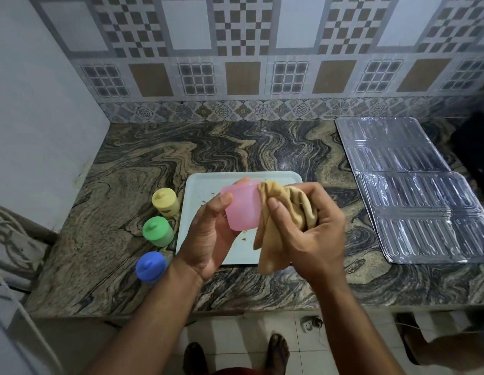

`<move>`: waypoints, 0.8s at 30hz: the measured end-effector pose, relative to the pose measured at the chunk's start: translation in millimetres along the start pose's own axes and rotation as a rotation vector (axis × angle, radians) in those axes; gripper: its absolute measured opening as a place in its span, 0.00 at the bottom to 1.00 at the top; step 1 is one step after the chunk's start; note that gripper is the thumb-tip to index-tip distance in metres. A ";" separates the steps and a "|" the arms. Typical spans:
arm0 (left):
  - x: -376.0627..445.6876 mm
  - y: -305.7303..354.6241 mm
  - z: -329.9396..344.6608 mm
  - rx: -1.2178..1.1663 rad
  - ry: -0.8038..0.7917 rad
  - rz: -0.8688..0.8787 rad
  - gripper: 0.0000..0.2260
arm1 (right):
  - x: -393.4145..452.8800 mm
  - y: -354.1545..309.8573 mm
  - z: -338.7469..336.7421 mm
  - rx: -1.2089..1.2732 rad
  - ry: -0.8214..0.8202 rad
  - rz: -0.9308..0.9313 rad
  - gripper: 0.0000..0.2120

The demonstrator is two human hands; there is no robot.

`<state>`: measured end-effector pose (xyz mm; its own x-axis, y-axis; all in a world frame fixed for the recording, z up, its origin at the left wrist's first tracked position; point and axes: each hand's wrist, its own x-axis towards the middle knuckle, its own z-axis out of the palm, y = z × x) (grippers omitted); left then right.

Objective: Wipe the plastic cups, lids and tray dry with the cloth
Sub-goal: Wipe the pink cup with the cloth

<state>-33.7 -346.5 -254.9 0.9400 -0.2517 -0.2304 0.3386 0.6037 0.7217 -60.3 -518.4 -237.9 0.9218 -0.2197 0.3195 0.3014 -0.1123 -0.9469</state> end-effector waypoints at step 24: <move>-13.6 1.4 22.2 -0.109 -0.216 -0.016 0.33 | 3.1 7.4 19.1 -0.184 0.155 -0.114 0.08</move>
<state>-47.0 -359.0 -236.2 0.9074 -0.4111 -0.0875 0.3670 0.6735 0.6416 -50.6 -501.4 -244.6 0.8317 -0.3396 0.4394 0.3392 -0.3158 -0.8861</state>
